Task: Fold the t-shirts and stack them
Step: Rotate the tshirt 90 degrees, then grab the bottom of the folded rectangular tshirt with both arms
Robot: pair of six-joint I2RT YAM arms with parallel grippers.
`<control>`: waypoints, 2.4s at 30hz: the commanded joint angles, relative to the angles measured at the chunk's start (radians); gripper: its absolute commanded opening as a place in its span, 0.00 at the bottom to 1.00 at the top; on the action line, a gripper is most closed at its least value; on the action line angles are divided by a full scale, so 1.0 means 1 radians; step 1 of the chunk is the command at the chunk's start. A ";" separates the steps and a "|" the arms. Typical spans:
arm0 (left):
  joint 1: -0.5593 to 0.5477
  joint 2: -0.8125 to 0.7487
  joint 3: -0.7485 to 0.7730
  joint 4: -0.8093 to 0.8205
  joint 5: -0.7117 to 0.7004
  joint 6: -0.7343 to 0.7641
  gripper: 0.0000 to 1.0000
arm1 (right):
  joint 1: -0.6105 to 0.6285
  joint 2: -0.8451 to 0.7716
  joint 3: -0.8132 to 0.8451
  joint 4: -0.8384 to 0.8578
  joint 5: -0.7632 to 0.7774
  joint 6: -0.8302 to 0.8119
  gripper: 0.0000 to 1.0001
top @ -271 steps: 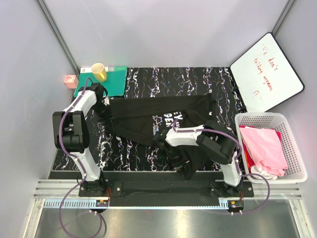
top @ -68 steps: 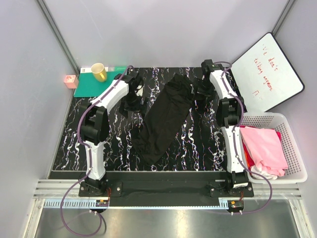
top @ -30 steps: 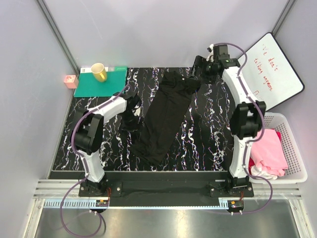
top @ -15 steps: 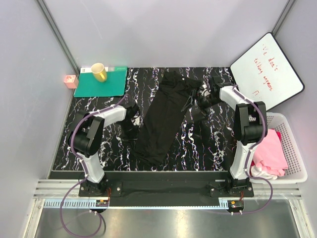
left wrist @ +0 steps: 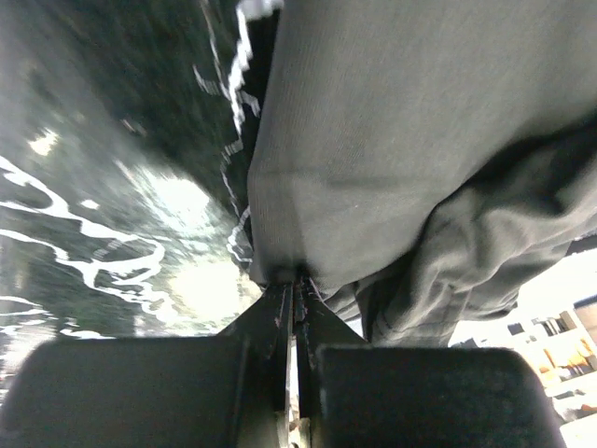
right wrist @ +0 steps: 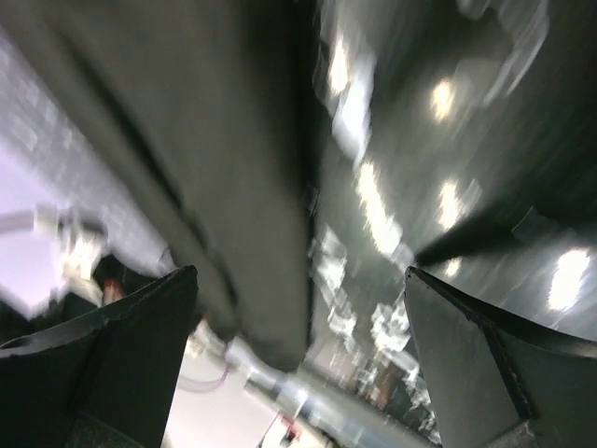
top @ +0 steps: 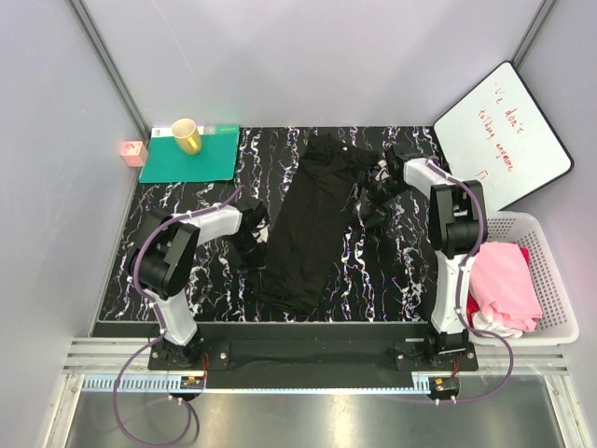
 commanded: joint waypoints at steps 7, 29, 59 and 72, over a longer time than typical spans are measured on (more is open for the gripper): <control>-0.058 -0.050 -0.054 0.029 0.111 -0.088 0.00 | -0.017 0.183 0.433 -0.003 0.375 0.008 0.89; -0.093 0.002 0.023 0.012 0.132 -0.101 0.00 | -0.057 0.424 0.877 -0.191 0.568 -0.124 0.00; -0.175 -0.024 0.147 -0.057 0.409 -0.081 0.00 | 0.049 0.733 1.176 0.063 0.284 -0.041 0.00; -0.161 -0.065 0.156 -0.279 0.062 -0.035 0.64 | -0.003 0.271 0.804 -0.013 0.339 -0.142 0.20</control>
